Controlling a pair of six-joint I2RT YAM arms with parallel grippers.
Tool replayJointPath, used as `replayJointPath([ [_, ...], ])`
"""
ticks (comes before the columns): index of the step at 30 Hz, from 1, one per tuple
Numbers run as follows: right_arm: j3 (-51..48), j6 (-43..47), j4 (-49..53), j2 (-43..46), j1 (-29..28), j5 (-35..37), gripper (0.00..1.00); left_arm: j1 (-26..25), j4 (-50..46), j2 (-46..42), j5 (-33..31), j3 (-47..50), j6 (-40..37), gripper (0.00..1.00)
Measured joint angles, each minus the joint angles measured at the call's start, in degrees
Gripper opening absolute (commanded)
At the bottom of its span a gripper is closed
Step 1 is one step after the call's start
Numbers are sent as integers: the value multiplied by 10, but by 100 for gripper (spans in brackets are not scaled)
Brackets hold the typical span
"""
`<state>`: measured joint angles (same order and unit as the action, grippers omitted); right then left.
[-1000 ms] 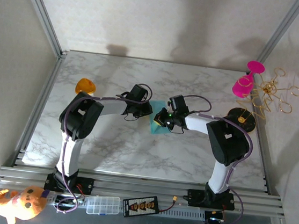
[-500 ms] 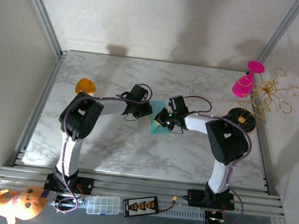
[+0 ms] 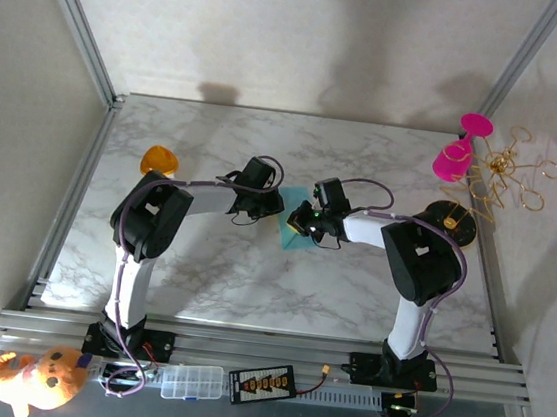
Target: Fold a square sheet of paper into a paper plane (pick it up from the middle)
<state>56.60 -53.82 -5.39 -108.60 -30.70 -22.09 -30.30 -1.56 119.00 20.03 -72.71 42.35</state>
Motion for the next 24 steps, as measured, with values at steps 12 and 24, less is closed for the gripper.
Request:
replayJointPath([
  [12,0,0,0,-1,0,1,0,0,0,0,0,0,0,14],
  [24,0,-7,-11,-1,0,2,0,0,0,0,-2,0,0,14],
])
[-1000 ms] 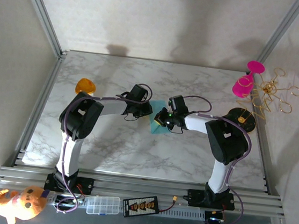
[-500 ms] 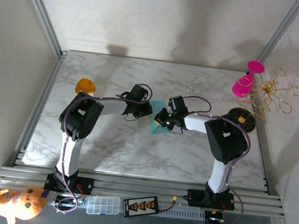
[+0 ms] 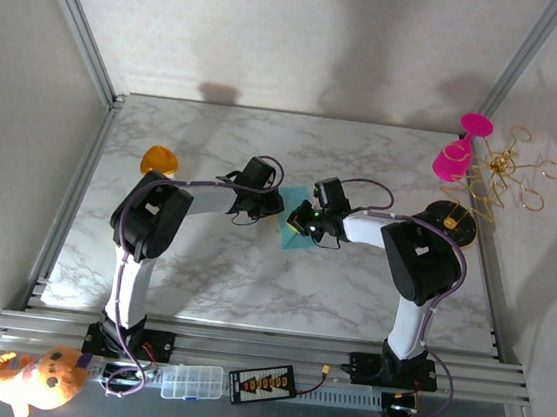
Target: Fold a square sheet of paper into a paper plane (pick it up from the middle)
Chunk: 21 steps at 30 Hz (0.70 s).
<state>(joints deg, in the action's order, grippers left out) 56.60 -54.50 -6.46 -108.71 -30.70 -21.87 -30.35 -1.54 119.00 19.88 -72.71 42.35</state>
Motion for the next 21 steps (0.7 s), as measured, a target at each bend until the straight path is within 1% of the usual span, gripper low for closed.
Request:
replayJointPath([
  [21,0,-2,-4,-7,0,13,0,0,0,0,0,0,0,14],
])
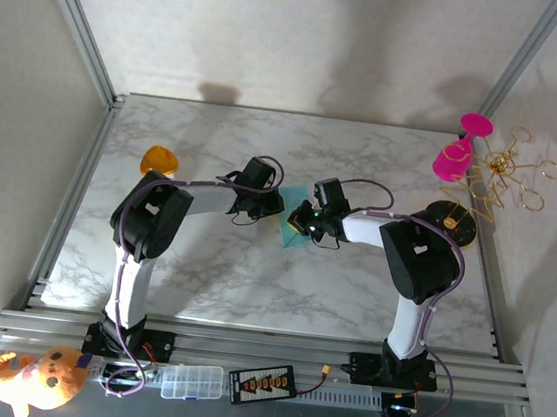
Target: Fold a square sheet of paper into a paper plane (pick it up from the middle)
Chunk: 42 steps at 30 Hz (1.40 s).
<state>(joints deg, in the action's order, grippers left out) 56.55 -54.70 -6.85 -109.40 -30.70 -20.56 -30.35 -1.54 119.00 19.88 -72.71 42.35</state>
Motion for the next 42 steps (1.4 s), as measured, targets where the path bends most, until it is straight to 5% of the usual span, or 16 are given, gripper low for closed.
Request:
replayJointPath([
  [15,0,0,0,-4,0,-1,1,0,0,0,0,0,0,15],
  [32,-1,-4,-24,-7,5,-30,34,22,81,-10,44,42,64,24],
  [42,-5,-6,-42,-6,8,-49,41,57,107,-64,24,99,84,29],
])
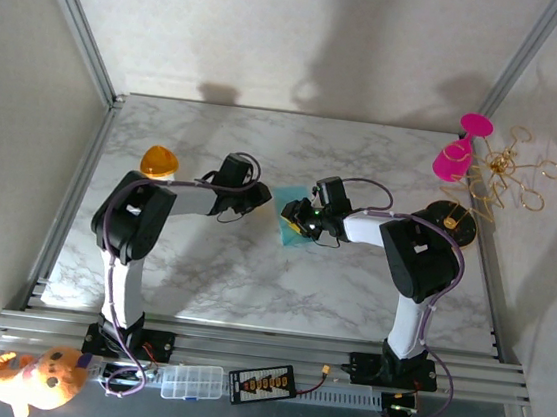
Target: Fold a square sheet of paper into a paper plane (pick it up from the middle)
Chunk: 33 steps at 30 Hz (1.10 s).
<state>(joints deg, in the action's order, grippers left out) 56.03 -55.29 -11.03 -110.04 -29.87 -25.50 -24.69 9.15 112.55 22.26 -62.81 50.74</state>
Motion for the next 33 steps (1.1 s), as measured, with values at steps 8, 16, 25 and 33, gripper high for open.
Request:
replayJointPath([
  [8,-7,2,-6,1,2,1,32,-26,14,-34,0,26,9,21],
  [16,-16,7,-1,0,4,19,7,-68,13,-34,0,26,12,12],
  [25,-17,13,2,-1,5,19,0,-89,0,5,-3,-3,12,6],
  [33,-16,13,3,-1,5,19,0,-94,-32,23,-26,-31,9,1],
])
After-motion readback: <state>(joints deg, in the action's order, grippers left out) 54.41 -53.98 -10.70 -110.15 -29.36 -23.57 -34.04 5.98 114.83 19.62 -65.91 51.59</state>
